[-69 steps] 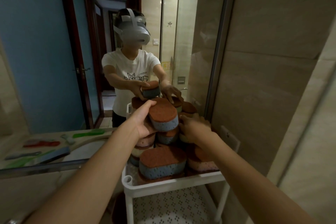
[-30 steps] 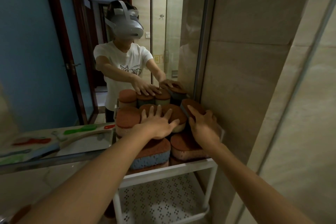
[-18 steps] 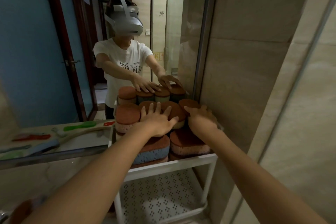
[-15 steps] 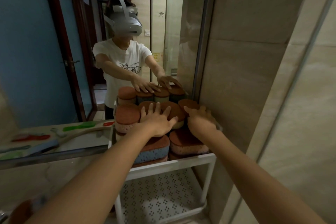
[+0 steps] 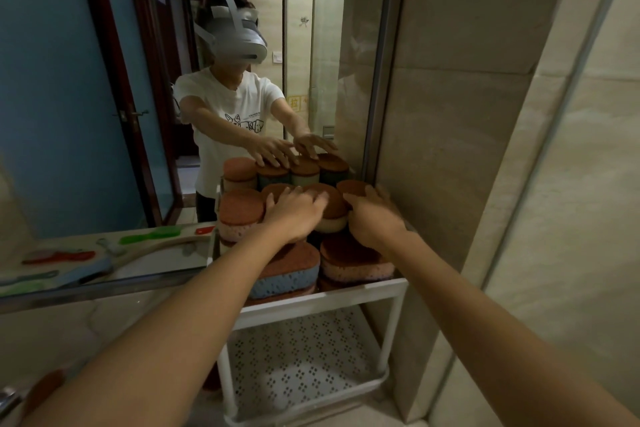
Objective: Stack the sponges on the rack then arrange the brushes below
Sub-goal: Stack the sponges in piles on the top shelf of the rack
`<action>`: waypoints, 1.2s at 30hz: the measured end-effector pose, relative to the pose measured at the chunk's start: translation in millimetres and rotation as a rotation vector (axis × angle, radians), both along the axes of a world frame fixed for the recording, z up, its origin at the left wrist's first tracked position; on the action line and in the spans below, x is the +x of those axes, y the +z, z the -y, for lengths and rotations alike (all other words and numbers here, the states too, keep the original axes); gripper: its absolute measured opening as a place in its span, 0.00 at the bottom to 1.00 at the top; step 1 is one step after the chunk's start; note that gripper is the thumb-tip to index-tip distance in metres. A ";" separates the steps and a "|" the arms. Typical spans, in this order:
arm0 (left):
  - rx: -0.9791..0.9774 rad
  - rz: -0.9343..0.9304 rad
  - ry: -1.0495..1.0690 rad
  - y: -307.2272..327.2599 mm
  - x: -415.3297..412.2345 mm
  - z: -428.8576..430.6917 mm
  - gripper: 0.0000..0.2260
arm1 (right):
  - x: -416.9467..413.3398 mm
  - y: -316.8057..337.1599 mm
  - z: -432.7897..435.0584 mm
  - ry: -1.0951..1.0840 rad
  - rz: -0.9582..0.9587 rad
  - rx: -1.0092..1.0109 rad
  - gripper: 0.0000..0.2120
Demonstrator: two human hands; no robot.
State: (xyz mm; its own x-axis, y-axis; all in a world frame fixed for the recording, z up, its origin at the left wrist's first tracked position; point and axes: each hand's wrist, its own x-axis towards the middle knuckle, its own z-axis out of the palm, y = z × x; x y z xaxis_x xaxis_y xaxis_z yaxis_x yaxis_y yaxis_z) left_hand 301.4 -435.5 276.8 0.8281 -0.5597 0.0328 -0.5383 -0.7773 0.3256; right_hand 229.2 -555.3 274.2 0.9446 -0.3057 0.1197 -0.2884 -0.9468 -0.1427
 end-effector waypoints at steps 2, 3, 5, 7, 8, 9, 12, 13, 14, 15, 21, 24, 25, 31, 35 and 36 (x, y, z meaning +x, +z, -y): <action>-0.302 0.034 0.065 6.7 -4.3 -3.0 0.16 | -6.8 1.5 -5.5 0.056 0.191 -0.001 0.21; -0.411 0.061 0.103 9.9 -8.6 -6.1 0.14 | -12.1 2.9 -10.2 0.058 0.273 0.005 0.19; -0.538 0.092 0.152 15.4 -19.7 -15.1 0.14 | -23.5 5.9 -20.6 0.067 0.371 0.014 0.18; -0.618 0.123 0.190 19.4 -33.5 -26.8 0.14 | -34.6 6.1 -32.5 0.100 0.450 0.003 0.17; -0.647 0.131 0.206 19.4 -40.2 -33.0 0.14 | -39.8 4.0 -39.2 0.127 0.497 0.004 0.17; -0.676 0.139 0.218 18.7 -48.2 -39.6 0.14 | -45.7 0.4 -47.3 0.149 0.537 0.026 0.17; -0.775 0.127 0.246 6.9 -76.9 -65.2 0.13 | -64.1 -18.2 -74.7 0.220 0.620 0.108 0.15; -0.806 0.121 0.266 -0.8 -87.8 -74.6 0.12 | -70.3 -26.0 -83.7 0.247 0.650 0.118 0.13; -0.834 0.109 0.290 -10.7 -101.0 -84.9 0.12 | -76.5 -34.8 -92.3 0.276 0.681 0.127 0.13; -0.852 0.090 0.316 -22.5 -114.3 -94.5 0.11 | -81.7 -44.3 -100.2 0.303 0.709 0.145 0.12; -0.860 -0.112 0.553 -114.5 -164.3 -145.5 0.12 | -111.5 -107.6 -146.1 0.471 0.663 0.338 0.17; -0.820 -0.196 0.670 -150.8 -183.4 -169.7 0.08 | -125.3 -143.8 -170.5 0.533 0.551 0.415 0.17; -0.816 -0.229 0.718 -162.8 -188.4 -179.5 0.07 | -129.1 -158.5 -179.3 0.551 0.499 0.432 0.17; -0.676 -0.421 0.954 -228.7 -198.2 -245.7 0.07 | -136.4 -238.2 -226.5 0.538 0.065 0.530 0.13; -0.664 -0.625 1.028 -274.9 -186.5 -280.6 0.07 | -131.6 -280.0 -250.9 0.427 -0.263 0.526 0.14; -0.633 -0.684 1.032 -287.9 -182.2 -289.2 0.09 | -128.9 -290.1 -256.2 0.394 -0.309 0.508 0.13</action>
